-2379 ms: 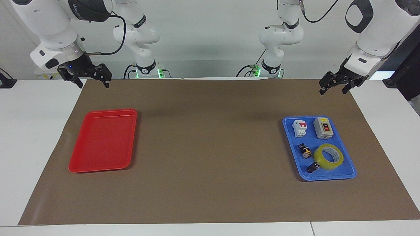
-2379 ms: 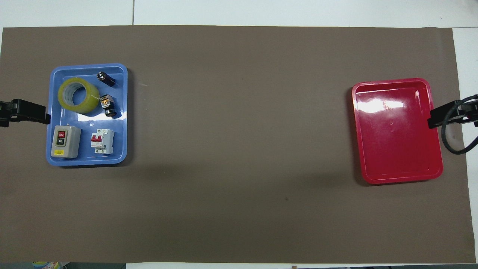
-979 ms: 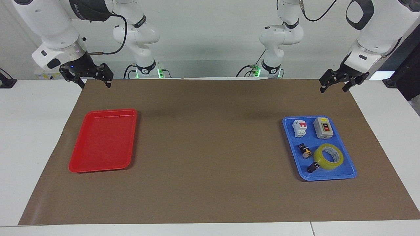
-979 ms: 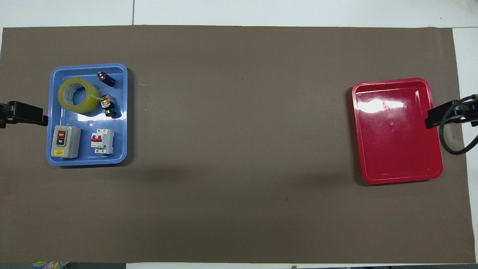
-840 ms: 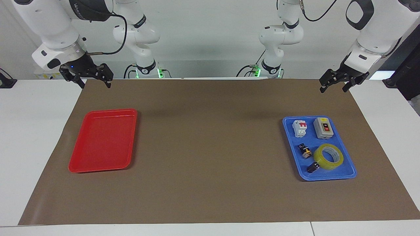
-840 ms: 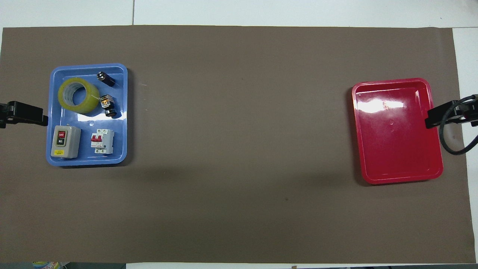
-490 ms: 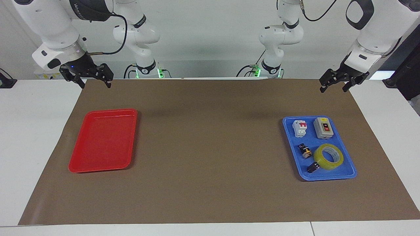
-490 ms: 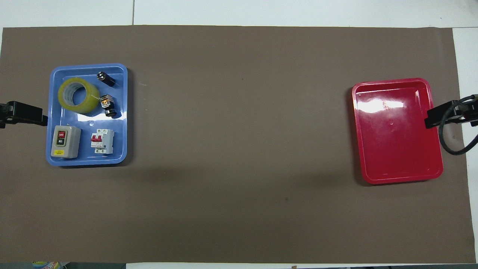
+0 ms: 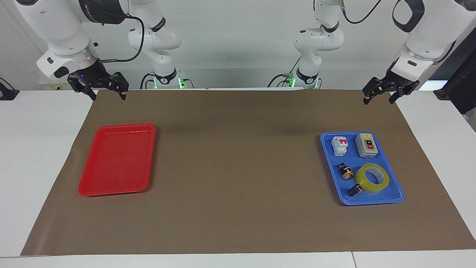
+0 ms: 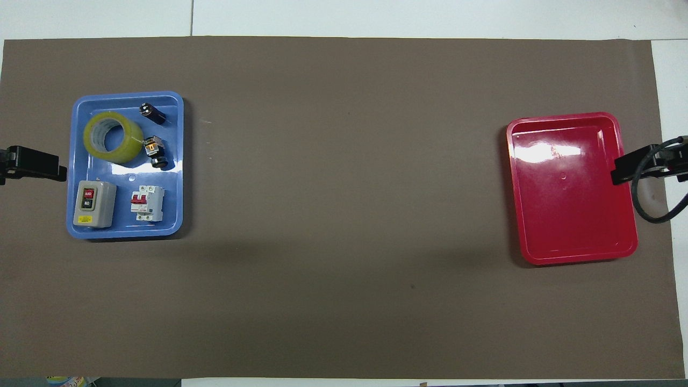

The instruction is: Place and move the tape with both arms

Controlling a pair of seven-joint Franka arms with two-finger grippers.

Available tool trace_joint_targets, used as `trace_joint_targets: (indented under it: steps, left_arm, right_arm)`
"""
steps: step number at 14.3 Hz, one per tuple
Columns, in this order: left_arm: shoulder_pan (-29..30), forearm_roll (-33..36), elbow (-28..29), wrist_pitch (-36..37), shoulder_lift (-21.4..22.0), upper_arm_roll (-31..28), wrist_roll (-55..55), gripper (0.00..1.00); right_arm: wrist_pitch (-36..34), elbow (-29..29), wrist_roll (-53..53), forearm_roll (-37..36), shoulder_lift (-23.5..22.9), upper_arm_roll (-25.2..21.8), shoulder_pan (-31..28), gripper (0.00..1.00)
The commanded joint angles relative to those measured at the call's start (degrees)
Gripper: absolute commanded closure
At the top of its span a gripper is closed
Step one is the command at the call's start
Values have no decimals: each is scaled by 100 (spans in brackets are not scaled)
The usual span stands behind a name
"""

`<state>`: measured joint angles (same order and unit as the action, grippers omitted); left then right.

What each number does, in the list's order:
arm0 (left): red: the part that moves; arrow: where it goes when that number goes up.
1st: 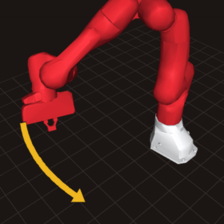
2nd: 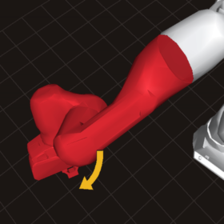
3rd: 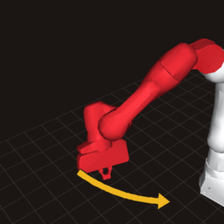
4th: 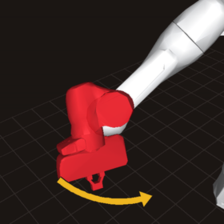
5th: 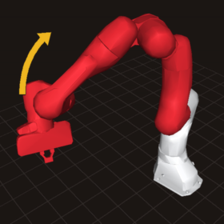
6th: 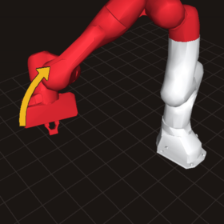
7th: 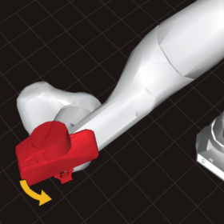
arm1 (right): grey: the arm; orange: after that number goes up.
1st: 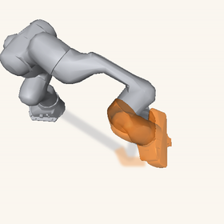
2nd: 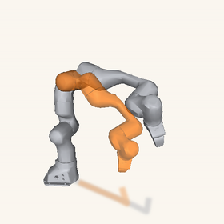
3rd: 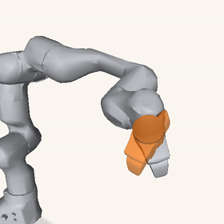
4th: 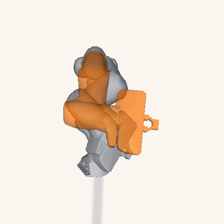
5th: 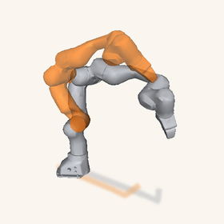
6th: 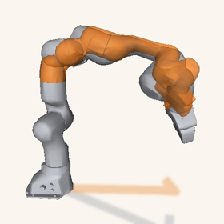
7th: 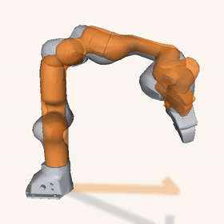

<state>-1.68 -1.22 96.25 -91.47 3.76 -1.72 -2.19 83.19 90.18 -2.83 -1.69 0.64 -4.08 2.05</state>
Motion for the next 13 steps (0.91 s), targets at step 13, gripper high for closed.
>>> trace_joint_targets:
  steps: [13]
  left_arm:
    - [124, 70, -18, -143, 2, -39, -273, 0]
  right_arm:
    - [101, 140, -42, 64, 111, 12, -12, 0]
